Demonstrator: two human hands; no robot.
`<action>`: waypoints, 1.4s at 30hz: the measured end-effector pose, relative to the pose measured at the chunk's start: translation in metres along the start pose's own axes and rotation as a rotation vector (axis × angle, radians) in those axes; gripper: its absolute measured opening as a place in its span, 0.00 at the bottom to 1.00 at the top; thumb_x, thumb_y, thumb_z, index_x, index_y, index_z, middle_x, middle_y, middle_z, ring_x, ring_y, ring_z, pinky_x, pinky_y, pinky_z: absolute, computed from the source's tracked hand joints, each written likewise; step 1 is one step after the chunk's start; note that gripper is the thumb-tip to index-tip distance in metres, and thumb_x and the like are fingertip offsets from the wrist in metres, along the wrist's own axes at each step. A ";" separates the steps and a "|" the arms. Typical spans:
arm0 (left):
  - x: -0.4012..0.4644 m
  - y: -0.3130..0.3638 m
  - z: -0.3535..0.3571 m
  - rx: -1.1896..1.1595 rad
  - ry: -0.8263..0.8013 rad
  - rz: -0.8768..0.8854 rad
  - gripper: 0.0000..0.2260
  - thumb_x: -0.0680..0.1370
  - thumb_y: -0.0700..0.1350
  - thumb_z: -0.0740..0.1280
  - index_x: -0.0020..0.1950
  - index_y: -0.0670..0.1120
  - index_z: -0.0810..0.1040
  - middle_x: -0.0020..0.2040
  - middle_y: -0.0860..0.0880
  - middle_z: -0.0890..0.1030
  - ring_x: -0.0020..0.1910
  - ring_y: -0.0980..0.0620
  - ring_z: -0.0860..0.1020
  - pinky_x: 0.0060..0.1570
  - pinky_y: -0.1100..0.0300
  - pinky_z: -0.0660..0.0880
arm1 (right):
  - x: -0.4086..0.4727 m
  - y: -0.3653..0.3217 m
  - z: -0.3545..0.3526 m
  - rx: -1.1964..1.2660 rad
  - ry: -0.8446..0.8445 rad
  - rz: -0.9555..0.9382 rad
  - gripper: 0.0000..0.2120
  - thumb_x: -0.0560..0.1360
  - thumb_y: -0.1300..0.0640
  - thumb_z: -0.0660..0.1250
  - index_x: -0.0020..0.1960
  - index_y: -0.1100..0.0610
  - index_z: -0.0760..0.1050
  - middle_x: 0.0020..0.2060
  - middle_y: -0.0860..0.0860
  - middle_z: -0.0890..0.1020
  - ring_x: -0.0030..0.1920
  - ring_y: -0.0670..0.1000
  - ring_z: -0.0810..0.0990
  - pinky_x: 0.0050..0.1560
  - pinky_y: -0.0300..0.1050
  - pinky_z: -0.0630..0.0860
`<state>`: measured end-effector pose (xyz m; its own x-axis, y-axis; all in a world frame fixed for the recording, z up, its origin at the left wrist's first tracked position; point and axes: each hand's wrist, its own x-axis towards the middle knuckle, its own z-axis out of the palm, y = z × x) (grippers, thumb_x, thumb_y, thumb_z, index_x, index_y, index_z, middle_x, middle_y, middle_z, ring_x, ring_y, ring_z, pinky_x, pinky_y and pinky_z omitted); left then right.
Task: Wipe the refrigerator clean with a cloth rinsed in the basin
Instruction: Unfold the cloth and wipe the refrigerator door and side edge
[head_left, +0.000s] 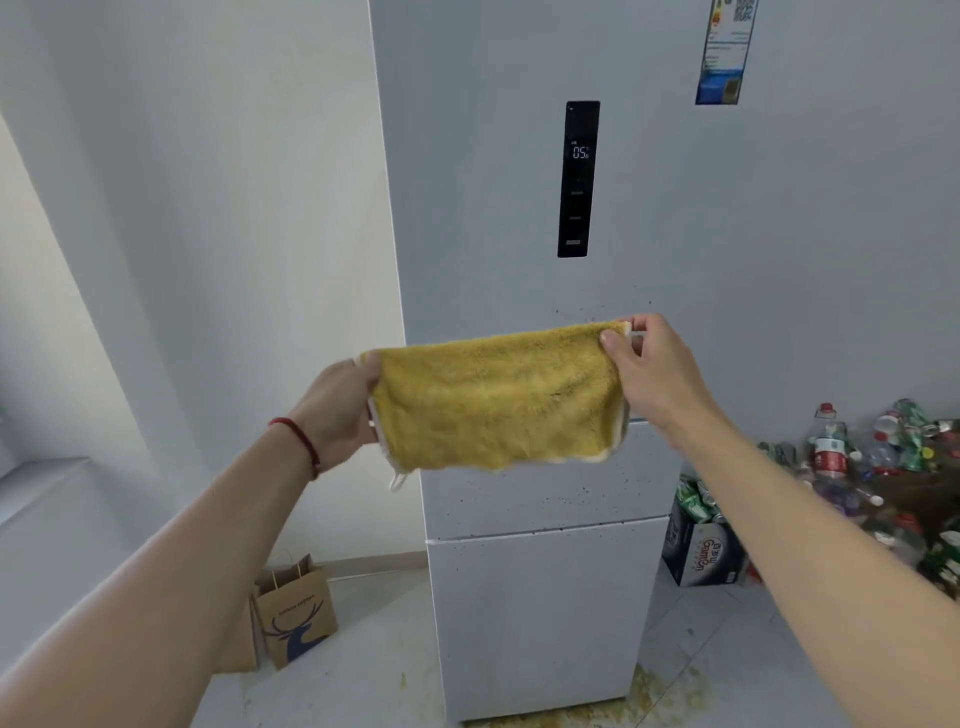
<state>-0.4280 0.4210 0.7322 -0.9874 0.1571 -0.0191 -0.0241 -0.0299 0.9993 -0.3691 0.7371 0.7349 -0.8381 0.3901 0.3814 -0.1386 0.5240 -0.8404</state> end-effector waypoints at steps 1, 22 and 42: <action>0.004 -0.011 0.016 0.090 0.044 0.020 0.14 0.86 0.50 0.55 0.55 0.41 0.74 0.47 0.42 0.78 0.43 0.45 0.79 0.41 0.50 0.78 | -0.003 0.005 0.006 -0.074 0.071 0.007 0.13 0.86 0.49 0.59 0.62 0.57 0.72 0.52 0.51 0.79 0.53 0.54 0.78 0.51 0.50 0.72; 0.029 -0.069 0.198 0.519 -0.091 0.005 0.13 0.86 0.55 0.53 0.54 0.45 0.66 0.39 0.48 0.68 0.30 0.53 0.68 0.26 0.61 0.67 | 0.003 0.089 -0.013 0.179 -0.322 0.341 0.07 0.83 0.54 0.64 0.57 0.57 0.75 0.41 0.57 0.83 0.34 0.53 0.79 0.27 0.43 0.68; 0.141 -0.069 0.138 -0.472 -0.256 -0.285 0.16 0.82 0.41 0.66 0.70 0.42 0.75 0.61 0.35 0.82 0.55 0.36 0.84 0.47 0.42 0.83 | -0.006 0.119 0.067 0.586 -0.350 0.140 0.25 0.73 0.61 0.77 0.67 0.54 0.73 0.65 0.51 0.80 0.68 0.51 0.78 0.66 0.54 0.79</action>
<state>-0.5436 0.5816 0.6650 -0.8644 0.4539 -0.2166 -0.4066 -0.3774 0.8320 -0.4161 0.7464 0.6067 -0.9760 0.1061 0.1902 -0.1960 -0.0471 -0.9795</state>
